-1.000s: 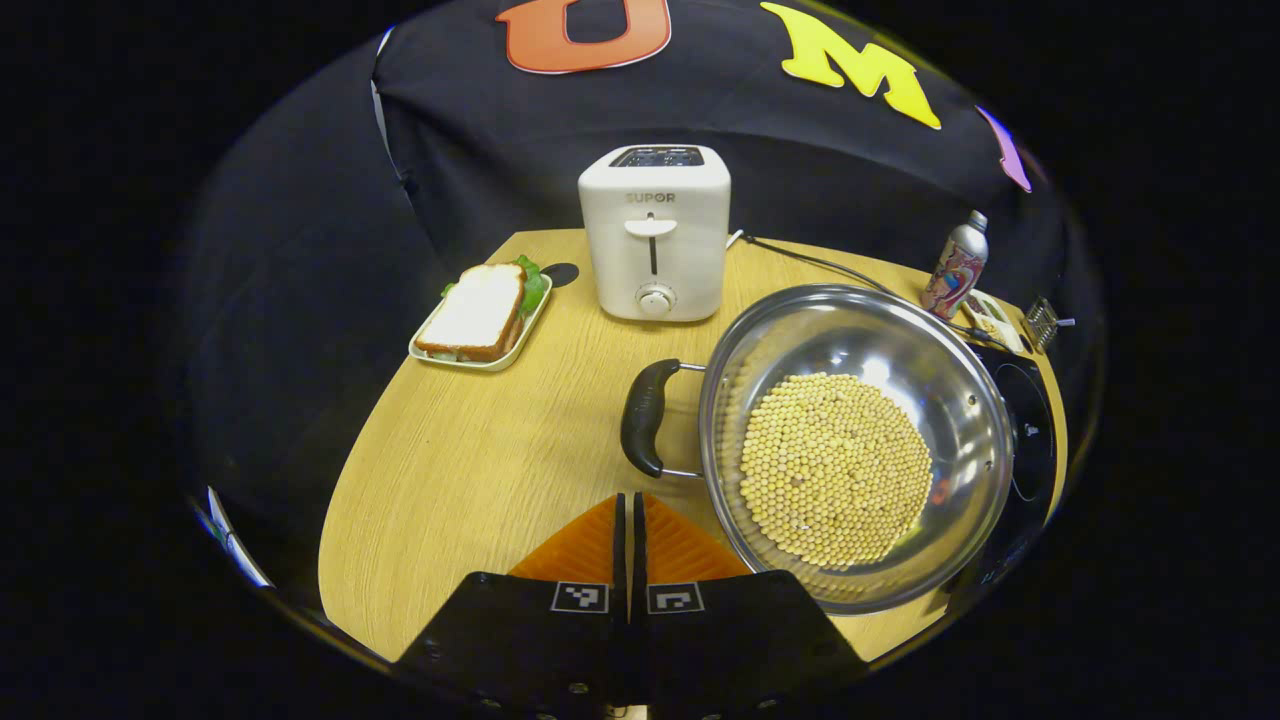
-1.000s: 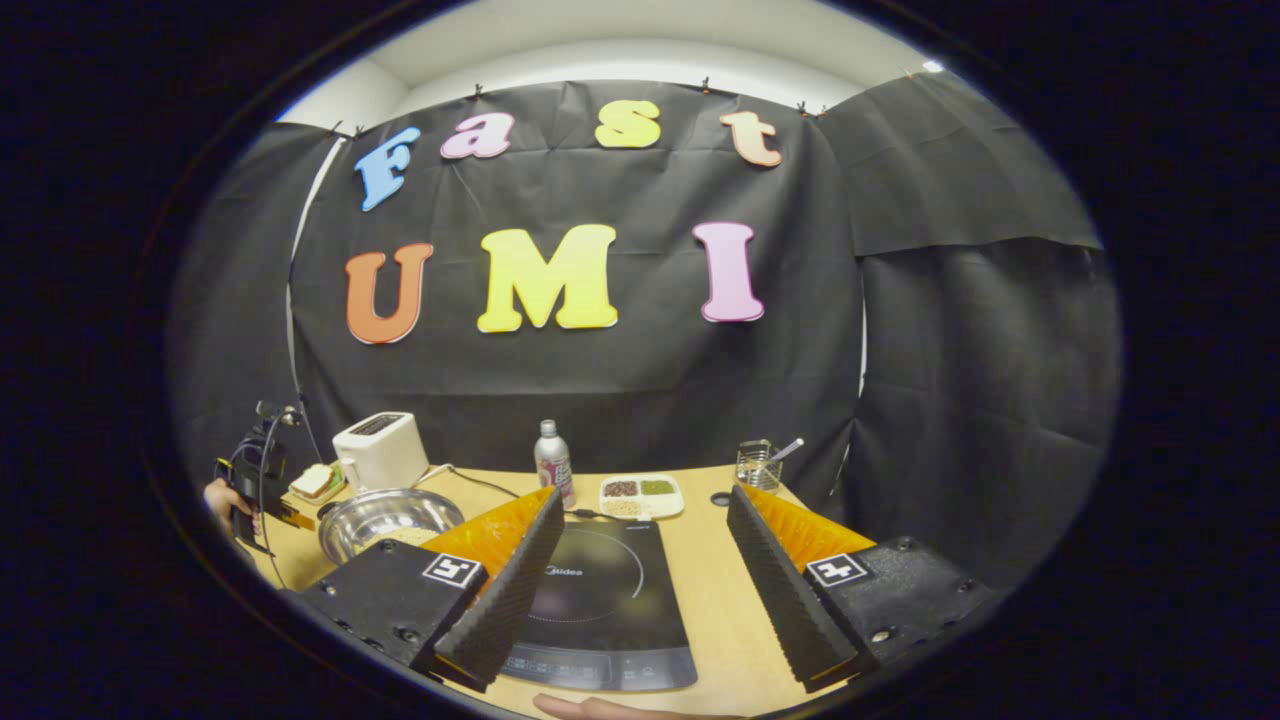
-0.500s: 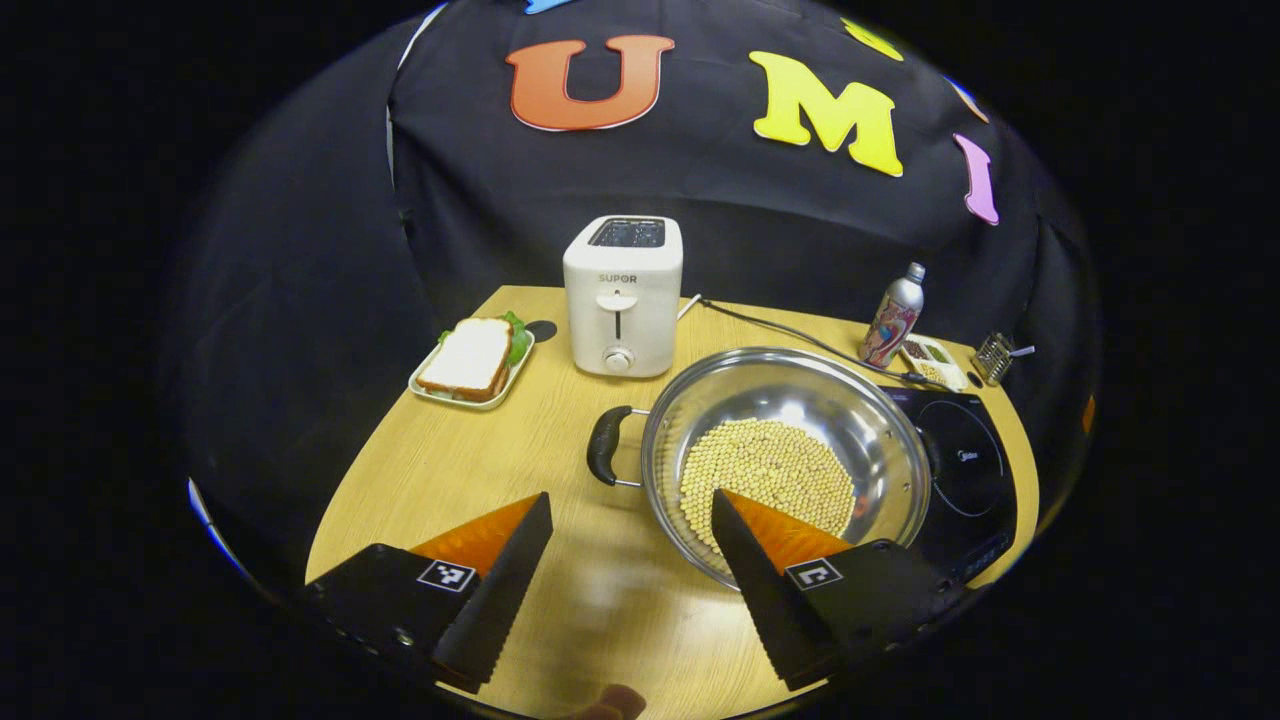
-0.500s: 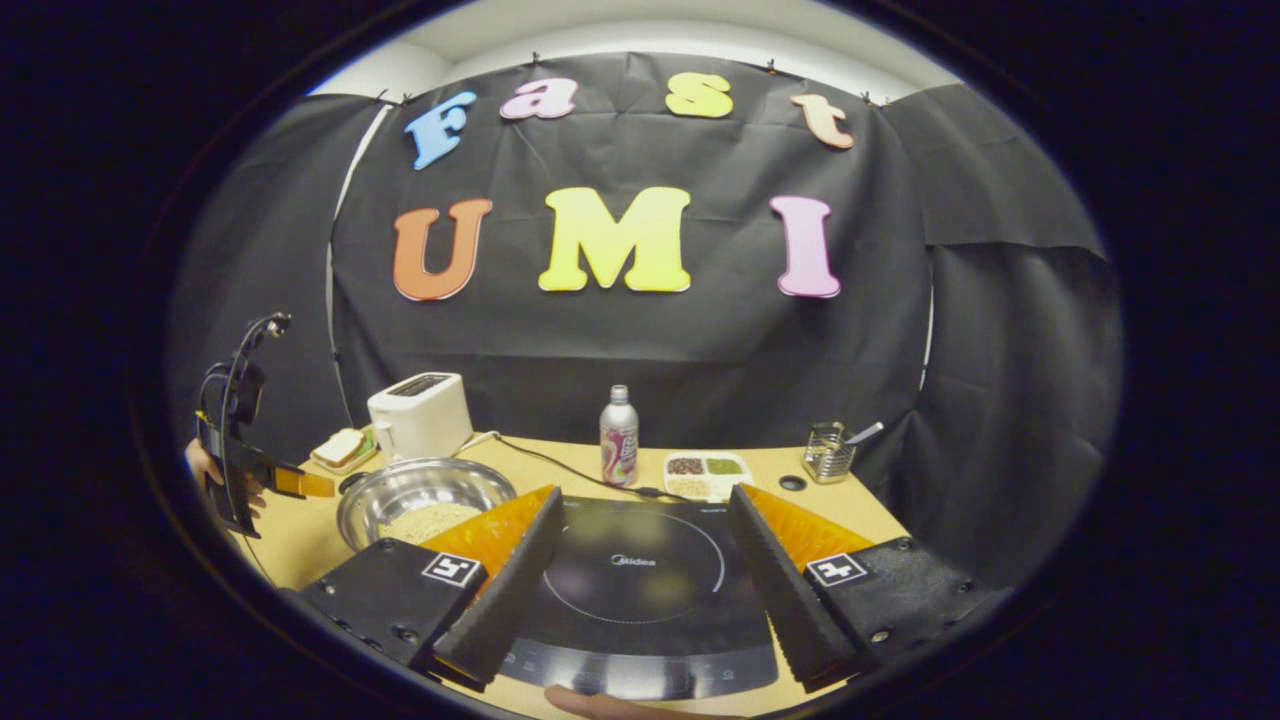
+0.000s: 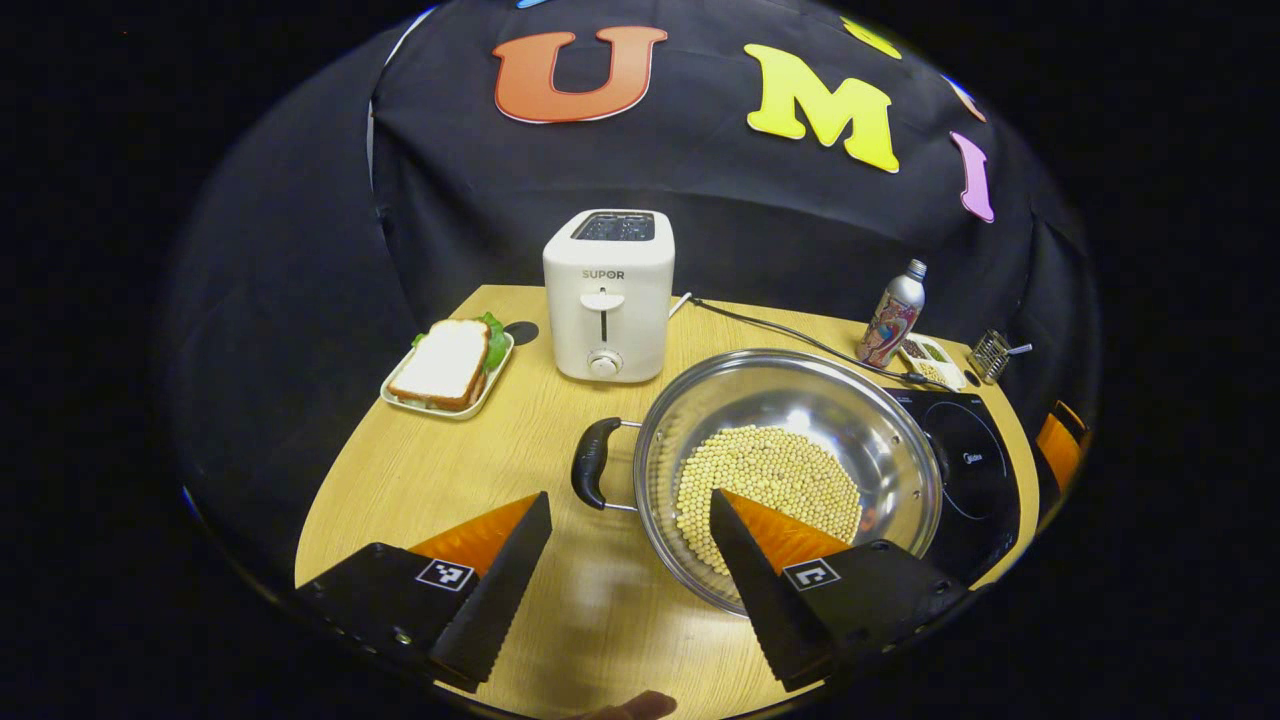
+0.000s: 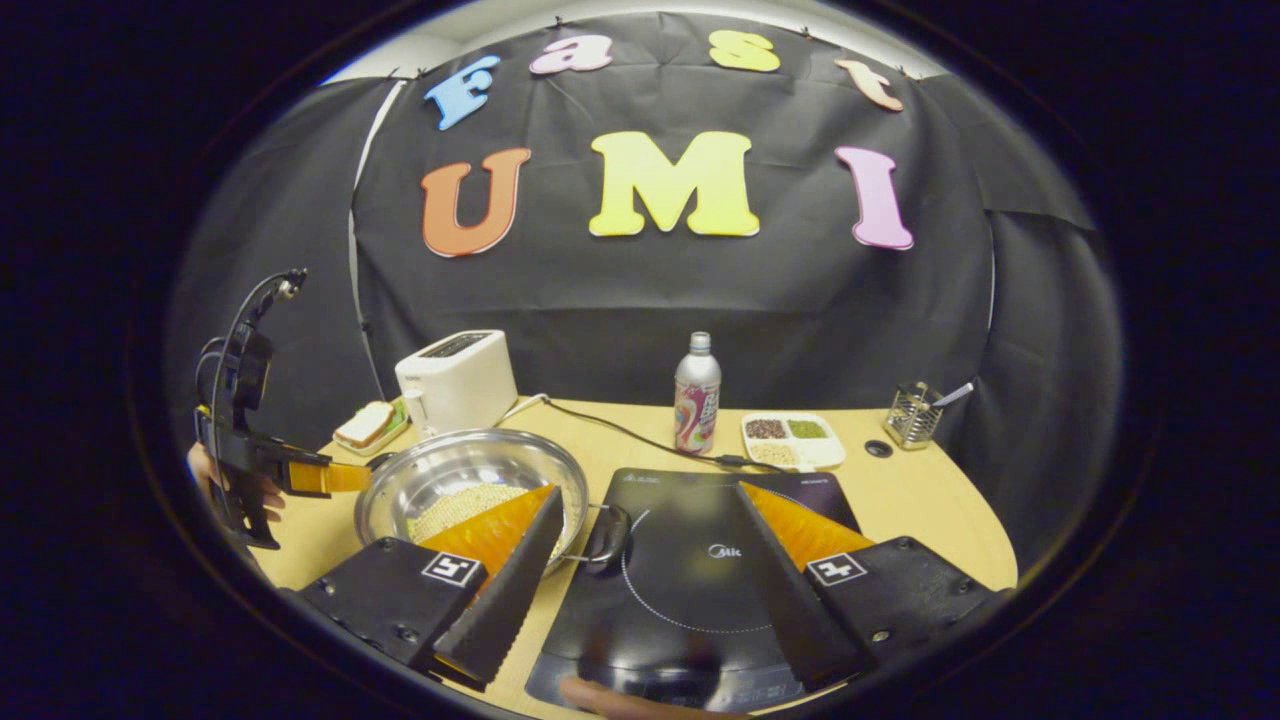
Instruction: First push the handle of the pot to place it horizontally, then grasp the pot with both hands and set it on the induction cooktop.
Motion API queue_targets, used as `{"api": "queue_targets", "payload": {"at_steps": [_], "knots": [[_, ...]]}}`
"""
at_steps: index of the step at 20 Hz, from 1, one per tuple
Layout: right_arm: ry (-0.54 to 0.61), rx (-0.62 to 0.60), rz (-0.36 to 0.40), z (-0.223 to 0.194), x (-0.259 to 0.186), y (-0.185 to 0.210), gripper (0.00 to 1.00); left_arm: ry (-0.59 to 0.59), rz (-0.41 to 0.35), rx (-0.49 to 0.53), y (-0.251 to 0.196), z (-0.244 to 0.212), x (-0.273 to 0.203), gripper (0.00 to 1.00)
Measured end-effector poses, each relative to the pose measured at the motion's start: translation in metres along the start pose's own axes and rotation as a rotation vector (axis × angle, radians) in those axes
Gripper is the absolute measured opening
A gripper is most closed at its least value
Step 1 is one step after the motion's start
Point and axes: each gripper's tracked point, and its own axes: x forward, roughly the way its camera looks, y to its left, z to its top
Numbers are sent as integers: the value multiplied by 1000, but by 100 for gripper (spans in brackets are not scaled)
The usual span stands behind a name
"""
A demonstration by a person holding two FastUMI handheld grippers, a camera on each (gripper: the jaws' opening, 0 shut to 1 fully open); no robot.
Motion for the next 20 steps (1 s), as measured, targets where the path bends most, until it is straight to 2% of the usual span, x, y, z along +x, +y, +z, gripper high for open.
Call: {"api": "queue_targets", "payload": {"at_steps": [6,10,11,12,13,14,15,16,17,18,19,20], "knots": [[104,-10,57,-33,54,33,100,-2,-44,-7,6,4,43,97],[177,-7,28,-57,87,32,100,-3,-59,15,6,4,66,97],[193,-2,27,-62,93,33,100,9,-52,16,7,2,70,85],[212,11,6,-66,98,30,100,19,-37,18,11,1,74,94],[223,36,-4,-70,102,29,100,31,-25,15,13,-1,77,90],[228,67,3,-71,107,33,100,31,-37,5,11,-1,80,79],[244,85,2,-74,110,34,94,35,-39,-2,11,-1,80,72],[268,88,-3,-78,112,34,87,37,-42,4,10,-3,78,58],[250,81,-3,-75,117,34,88,40,-43,8,9,-4,78,58],[272,68,3,-79,117,35,80,44,-44,12,9,-5,79,67],[278,50,4,-77,119,35,82,52,-48,16,10,-5,79,66],[285,32,8,-78,118,34,73,70,-52,20,8,-9,81,76]]}}
